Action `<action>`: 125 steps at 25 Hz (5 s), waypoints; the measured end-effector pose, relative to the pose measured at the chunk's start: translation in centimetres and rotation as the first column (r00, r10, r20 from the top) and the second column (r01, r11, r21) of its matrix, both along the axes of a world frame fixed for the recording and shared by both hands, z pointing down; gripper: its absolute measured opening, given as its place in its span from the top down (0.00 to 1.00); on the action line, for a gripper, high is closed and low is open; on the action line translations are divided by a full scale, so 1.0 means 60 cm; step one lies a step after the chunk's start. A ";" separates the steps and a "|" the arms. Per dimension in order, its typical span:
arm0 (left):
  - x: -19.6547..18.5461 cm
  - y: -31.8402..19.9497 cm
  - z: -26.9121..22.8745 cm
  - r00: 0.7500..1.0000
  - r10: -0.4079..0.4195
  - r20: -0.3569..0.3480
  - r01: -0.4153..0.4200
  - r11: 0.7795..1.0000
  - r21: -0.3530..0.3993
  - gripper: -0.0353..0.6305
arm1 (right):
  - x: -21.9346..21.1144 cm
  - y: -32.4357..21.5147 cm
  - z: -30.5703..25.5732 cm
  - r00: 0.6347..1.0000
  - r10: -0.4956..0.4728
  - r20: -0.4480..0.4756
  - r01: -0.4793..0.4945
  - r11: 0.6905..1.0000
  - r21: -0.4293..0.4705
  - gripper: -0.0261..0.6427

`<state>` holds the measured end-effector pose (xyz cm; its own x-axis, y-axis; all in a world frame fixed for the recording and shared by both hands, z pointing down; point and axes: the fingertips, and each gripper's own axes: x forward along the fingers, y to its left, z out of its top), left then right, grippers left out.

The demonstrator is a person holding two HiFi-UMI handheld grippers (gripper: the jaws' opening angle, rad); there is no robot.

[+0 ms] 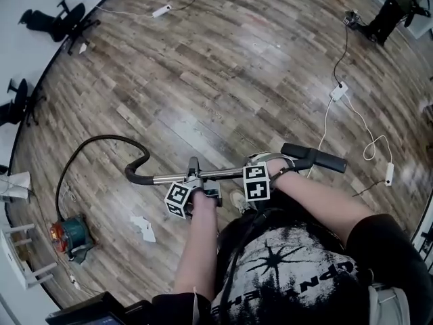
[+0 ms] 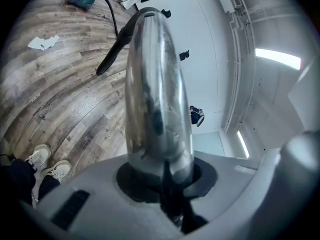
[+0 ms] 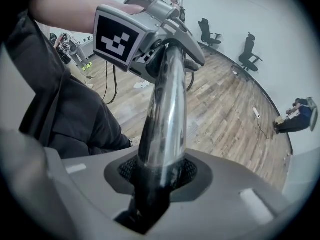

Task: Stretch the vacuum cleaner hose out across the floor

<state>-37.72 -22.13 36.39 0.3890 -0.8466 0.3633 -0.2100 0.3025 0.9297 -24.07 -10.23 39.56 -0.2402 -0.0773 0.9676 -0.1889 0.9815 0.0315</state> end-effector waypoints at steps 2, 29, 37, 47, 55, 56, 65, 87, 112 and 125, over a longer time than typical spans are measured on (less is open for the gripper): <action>0.002 0.007 0.007 1.000 0.014 -0.010 -0.014 1.000 0.004 0.85 | 0.000 0.010 0.006 1.000 0.015 -0.008 -0.015 1.000 0.004 0.77; 0.228 0.156 -0.040 0.966 -0.254 0.052 0.252 0.967 0.034 0.86 | 0.266 0.110 -0.025 0.975 -0.211 0.070 0.213 0.977 -0.025 0.77; 0.252 0.177 -0.046 0.974 -0.225 0.038 0.224 0.974 0.028 0.86 | 0.286 0.130 -0.032 0.975 -0.213 0.068 0.215 0.976 -0.021 0.77; 0.267 0.196 -0.035 0.995 -0.098 0.002 0.098 0.994 0.040 0.86 | 0.281 0.184 -0.027 0.998 -0.066 0.025 0.065 0.998 0.007 0.77; 0.293 0.225 -0.026 0.998 -0.064 0.002 0.063 0.997 0.035 0.87 | 0.300 0.216 -0.016 1.000 -0.024 0.020 0.023 0.999 0.047 0.77; 0.298 0.227 -0.029 0.998 -0.064 0.004 0.064 0.997 0.034 0.87 | 0.304 0.218 -0.018 1.000 -0.023 0.021 0.022 0.998 0.052 0.77; 0.401 0.270 -0.029 0.995 -0.100 0.023 0.099 0.994 0.045 0.87 | 0.413 0.256 -0.015 0.997 -0.060 0.045 0.058 0.997 0.044 0.78; 0.702 0.439 0.017 0.990 -0.136 0.044 0.138 0.990 -0.043 0.86 | 0.721 0.413 0.021 0.992 -0.113 0.063 0.115 0.993 -0.030 0.77; 0.815 0.452 0.018 0.993 -0.116 0.033 0.116 0.993 -0.009 0.86 | 0.829 0.436 0.011 0.997 -0.052 0.055 0.050 0.998 0.032 0.76; 1.000 0.534 0.054 0.990 -0.140 0.027 0.141 0.989 -0.053 0.84 | 1.021 0.507 0.023 0.993 -0.080 0.085 0.083 0.996 -0.029 0.75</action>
